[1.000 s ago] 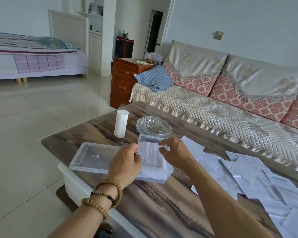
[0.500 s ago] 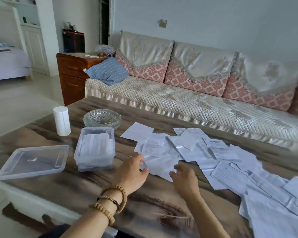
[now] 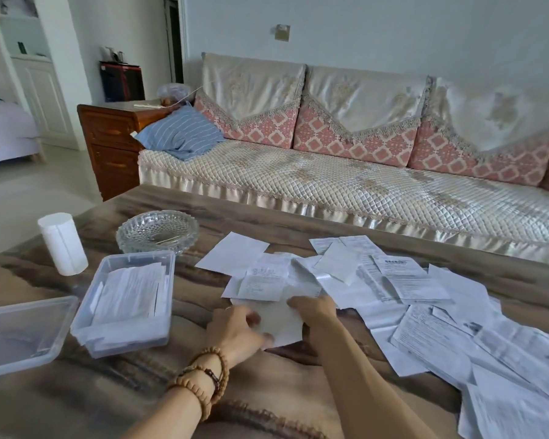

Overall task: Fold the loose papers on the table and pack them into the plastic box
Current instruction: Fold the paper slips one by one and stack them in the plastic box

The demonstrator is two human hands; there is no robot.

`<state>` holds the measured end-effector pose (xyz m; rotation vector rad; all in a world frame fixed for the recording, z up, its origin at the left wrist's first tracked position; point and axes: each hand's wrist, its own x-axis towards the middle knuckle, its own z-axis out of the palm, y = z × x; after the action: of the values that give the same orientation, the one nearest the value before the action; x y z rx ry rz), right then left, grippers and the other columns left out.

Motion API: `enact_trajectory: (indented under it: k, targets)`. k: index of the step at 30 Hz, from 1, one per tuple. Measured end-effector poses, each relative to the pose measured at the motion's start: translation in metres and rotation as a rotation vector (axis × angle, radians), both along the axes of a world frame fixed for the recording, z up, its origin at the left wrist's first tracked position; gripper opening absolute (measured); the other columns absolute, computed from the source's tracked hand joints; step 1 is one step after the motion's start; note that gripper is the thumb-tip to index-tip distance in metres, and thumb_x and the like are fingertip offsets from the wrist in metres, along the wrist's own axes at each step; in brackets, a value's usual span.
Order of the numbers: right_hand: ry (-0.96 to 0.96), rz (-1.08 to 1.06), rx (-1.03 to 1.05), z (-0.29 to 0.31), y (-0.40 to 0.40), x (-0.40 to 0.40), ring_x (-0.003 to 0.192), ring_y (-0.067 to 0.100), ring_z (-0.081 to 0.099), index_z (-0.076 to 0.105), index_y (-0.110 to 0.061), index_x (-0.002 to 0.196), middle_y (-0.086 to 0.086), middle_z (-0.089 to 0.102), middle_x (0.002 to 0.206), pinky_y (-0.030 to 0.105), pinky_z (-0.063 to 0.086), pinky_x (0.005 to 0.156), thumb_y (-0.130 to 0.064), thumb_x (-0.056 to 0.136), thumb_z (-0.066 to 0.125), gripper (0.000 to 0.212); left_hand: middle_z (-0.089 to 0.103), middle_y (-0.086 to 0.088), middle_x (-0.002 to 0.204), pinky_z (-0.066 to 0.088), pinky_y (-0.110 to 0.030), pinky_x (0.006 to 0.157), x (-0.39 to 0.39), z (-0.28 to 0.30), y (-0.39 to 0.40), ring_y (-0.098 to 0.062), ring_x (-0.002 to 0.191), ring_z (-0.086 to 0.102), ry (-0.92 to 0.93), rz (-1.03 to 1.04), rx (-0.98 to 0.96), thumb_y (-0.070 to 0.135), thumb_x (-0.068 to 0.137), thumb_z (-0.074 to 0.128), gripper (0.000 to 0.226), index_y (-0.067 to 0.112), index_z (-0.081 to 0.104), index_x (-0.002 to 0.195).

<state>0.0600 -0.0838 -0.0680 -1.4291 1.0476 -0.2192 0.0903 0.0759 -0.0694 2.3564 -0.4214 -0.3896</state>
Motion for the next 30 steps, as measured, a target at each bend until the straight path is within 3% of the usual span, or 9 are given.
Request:
enact_trajectory:
  k: [4,7,11,13,16,20,23,26,30]
  targets:
    - [0.049,0.158,-0.188,-0.006,0.013,-0.010,0.095,0.029,0.061,0.061,-0.005,0.111,0.012,0.064,0.106,0.031,0.053,0.073,-0.005,0.080,0.058,0.030,0.067,0.008,0.099,0.051,-0.025,0.078,-0.001,0.007,0.018,-0.006,0.089,0.061,0.022,0.049,-0.190,0.035,0.084,0.069,0.018,0.021,0.067,0.096]
    - [-0.133,0.257,-0.135,0.001,0.016,-0.050,0.083,0.023,0.068,0.070,-0.007,0.095,0.008,0.072,0.092,0.031,0.056,0.066,-0.006,0.078,0.065,0.018,0.061,-0.004,0.116,0.048,-0.027,0.077,-0.006,0.009,0.034,-0.011,0.091,0.057,-0.009,0.328,-0.330,0.036,0.090,0.065,0.032,0.015,0.054,0.111]
    - [-0.262,0.405,-0.005,0.004,0.017,-0.114,0.081,0.029,0.072,0.073,-0.001,0.095,0.017,0.075,0.093,0.037,0.058,0.070,-0.011,0.073,0.075,0.024,0.054,-0.011,0.129,0.048,-0.041,0.099,-0.012,0.013,0.046,-0.028,0.117,0.056,0.374,0.493,-0.626,0.037,0.086,0.071,0.078,0.005,0.032,0.145]
    - [-0.249,0.436,0.043,0.003,0.021,-0.134,0.087,0.035,0.072,0.074,0.000,0.096,0.019,0.074,0.096,0.041,0.058,0.076,-0.016,0.069,0.078,0.031,0.060,-0.013,0.112,0.056,-0.039,0.086,-0.023,0.019,0.046,-0.029,0.103,0.064,0.561,0.429,-0.734,0.032,0.083,0.075,0.059,0.004,0.049,0.128]
    - [-0.259,0.348,0.004,0.002,0.037,-0.147,0.078,0.029,0.073,0.076,0.001,0.082,0.019,0.075,0.088,0.035,0.058,0.068,-0.013,0.075,0.081,0.016,0.069,-0.009,0.106,0.055,-0.037,0.081,-0.051,0.019,0.039,-0.025,0.093,0.067,0.584,0.211,-0.615,0.039,0.071,0.082,0.049,0.007,0.064,0.104]
    - [-0.276,0.158,-0.108,0.002,0.063,-0.153,0.061,0.010,0.070,0.073,-0.002,0.075,0.007,0.075,0.072,0.020,0.051,0.051,-0.002,0.079,0.077,0.006,0.055,0.002,0.126,0.049,-0.033,0.094,-0.078,0.010,0.039,-0.019,0.114,0.056,0.333,0.175,-0.409,0.032,0.070,0.086,0.067,0.020,0.053,0.127]
    - [-0.285,0.126,-0.035,0.007,0.071,-0.154,0.072,0.019,0.073,0.074,-0.001,0.083,0.013,0.076,0.082,0.030,0.058,0.064,-0.016,0.078,0.080,0.017,0.074,0.003,0.089,0.058,-0.037,0.079,-0.080,0.006,0.048,-0.015,0.082,0.068,0.197,0.068,-0.376,0.018,0.074,0.080,0.016,0.017,0.069,0.086]
    - [-0.220,0.067,0.009,0.011,0.058,-0.147,0.076,0.027,0.072,0.074,0.001,0.086,0.012,0.076,0.083,0.037,0.057,0.073,-0.028,0.088,0.070,0.029,0.069,0.008,0.065,0.053,-0.030,0.065,-0.076,0.009,0.061,-0.011,0.067,0.066,0.168,-0.081,-0.367,0.015,0.083,0.074,0.022,0.020,0.067,0.063]
    - [-0.071,0.094,-0.197,0.005,0.029,-0.143,0.061,0.023,0.058,0.066,0.012,0.084,0.014,0.063,0.069,0.034,0.048,0.060,-0.008,0.088,0.060,0.022,0.072,-0.001,0.081,0.051,-0.032,0.069,-0.063,0.008,0.074,-0.020,0.079,0.068,0.129,-0.042,-0.338,0.020,0.090,0.065,0.011,0.014,0.067,0.081]
